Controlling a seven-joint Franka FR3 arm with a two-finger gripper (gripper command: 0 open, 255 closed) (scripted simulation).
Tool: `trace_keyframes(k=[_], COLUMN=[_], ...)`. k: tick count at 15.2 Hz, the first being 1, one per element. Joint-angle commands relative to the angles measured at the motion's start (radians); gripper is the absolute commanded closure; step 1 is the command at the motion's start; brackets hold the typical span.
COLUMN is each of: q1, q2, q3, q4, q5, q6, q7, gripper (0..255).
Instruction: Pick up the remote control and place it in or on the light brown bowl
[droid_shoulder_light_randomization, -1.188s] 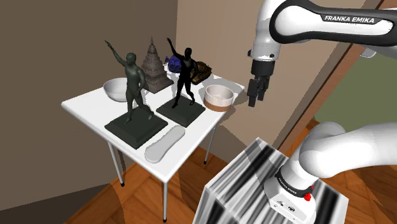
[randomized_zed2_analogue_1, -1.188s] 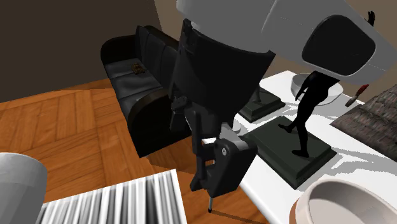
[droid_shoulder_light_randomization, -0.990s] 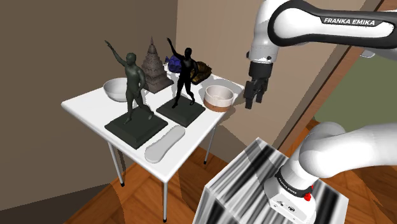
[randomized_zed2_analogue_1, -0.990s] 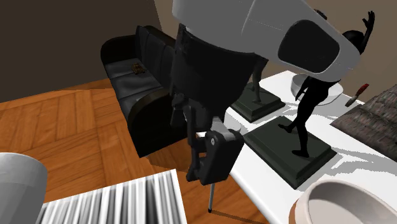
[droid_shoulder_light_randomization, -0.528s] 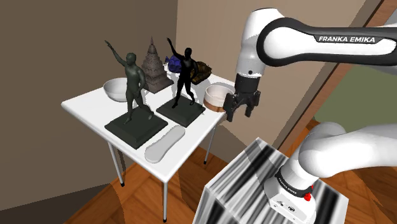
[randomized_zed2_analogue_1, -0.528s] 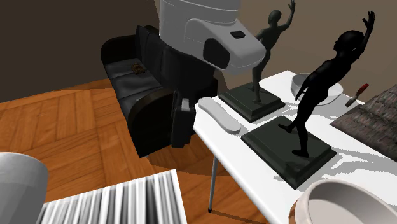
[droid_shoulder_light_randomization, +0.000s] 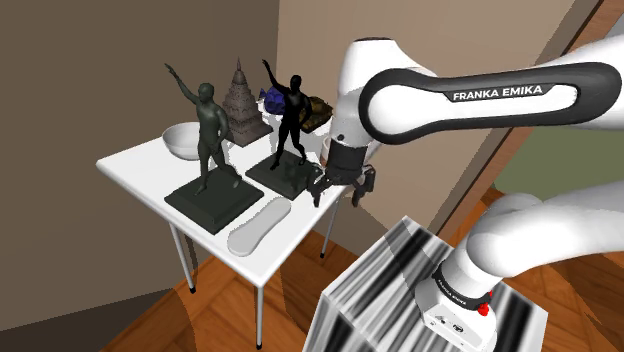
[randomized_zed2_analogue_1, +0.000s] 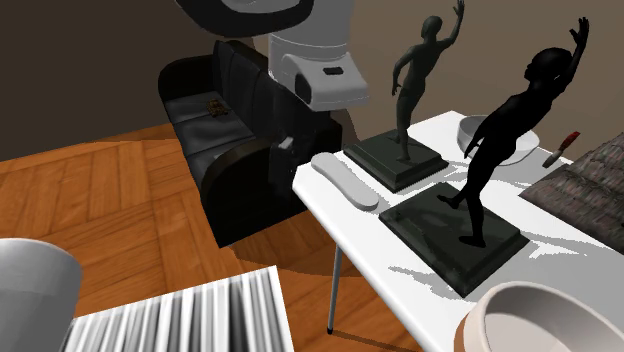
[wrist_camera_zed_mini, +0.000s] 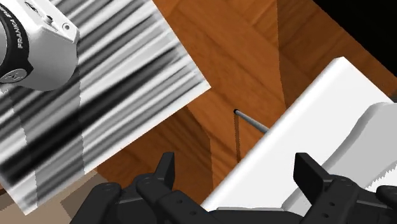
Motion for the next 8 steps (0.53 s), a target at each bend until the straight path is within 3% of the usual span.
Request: trace_keyframes(k=[1,5,8], q1=[-0.031,-0.122,-0.211], q2=[0.064,0.213,0.35], q3=[0.074,0.223,0.341], q4=[0.033,0.11,0.182], q5=[0.008,-0.036,-0.132], q6=[0.064,0.188,0.273], q7=[0.127,0.375,0.591], gripper=[0,0,0])
